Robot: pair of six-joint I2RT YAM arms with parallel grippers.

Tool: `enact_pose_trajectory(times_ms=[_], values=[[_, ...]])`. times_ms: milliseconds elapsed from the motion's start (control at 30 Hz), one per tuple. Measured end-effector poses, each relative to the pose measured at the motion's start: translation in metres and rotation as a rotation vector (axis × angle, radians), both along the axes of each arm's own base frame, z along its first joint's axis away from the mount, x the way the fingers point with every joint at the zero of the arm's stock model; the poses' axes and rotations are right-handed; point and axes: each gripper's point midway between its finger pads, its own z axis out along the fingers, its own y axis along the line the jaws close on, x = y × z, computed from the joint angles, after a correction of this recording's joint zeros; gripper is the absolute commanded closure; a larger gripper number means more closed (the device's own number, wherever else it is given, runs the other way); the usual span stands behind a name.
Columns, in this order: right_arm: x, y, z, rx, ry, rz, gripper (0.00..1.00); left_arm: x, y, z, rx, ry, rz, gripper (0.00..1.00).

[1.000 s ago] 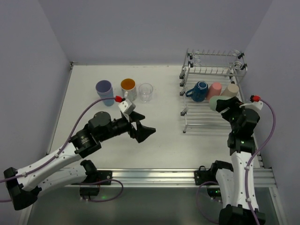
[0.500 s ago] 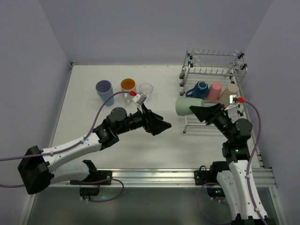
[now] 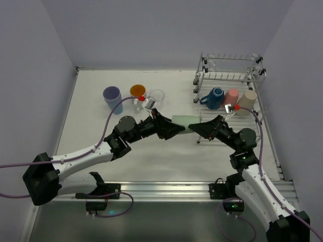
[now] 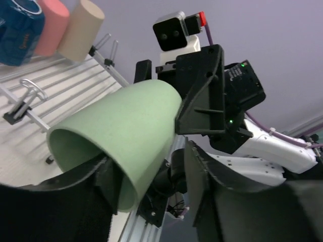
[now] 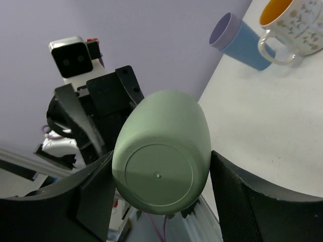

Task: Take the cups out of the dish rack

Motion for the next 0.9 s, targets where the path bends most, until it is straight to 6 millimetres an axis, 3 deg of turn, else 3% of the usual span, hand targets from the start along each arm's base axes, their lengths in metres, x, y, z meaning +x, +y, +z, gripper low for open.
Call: enact_pose_trajectory(times_ms=[33,67,100,200,267,367,500,600,800,900], values=[[-0.001,0.004,-0.001,0.009,0.007,0.017,0.53,0.002,0.001,-0.002,0.000,0.002,0.010,0.78],[-0.003,0.009,0.000,0.019,0.009,0.036,0.51,0.005,0.002,-0.004,0.001,0.010,0.026,0.90],[0.000,0.012,-0.002,0.023,0.020,0.037,0.38,0.005,0.004,-0.005,-0.003,0.010,0.030,1.00],[0.000,0.022,-0.003,0.046,0.049,0.065,0.13,0.002,0.014,0.005,-0.004,-0.021,0.055,1.00],[-0.003,0.030,-0.012,0.025,0.066,0.100,0.03,0.008,0.023,0.005,0.046,-0.047,0.121,1.00],[-0.004,0.032,-0.024,-0.022,0.078,0.099,0.01,0.028,0.042,0.000,0.211,-0.053,0.268,1.00],[0.000,0.024,-0.033,-0.110,0.054,0.028,0.01,0.051,0.086,-0.016,0.490,-0.021,0.469,1.00],[0.004,0.014,-0.032,-0.166,0.008,-0.042,0.01,0.058,0.121,-0.049,0.747,0.039,0.570,1.00],[0.006,0.005,-0.048,-0.261,-0.007,-0.088,0.01,0.062,0.183,-0.160,1.246,0.221,0.596,1.00],[0.005,0.002,-0.057,-0.302,0.001,-0.092,0.01,0.068,0.218,-0.184,1.326,0.318,0.617,1.00]])
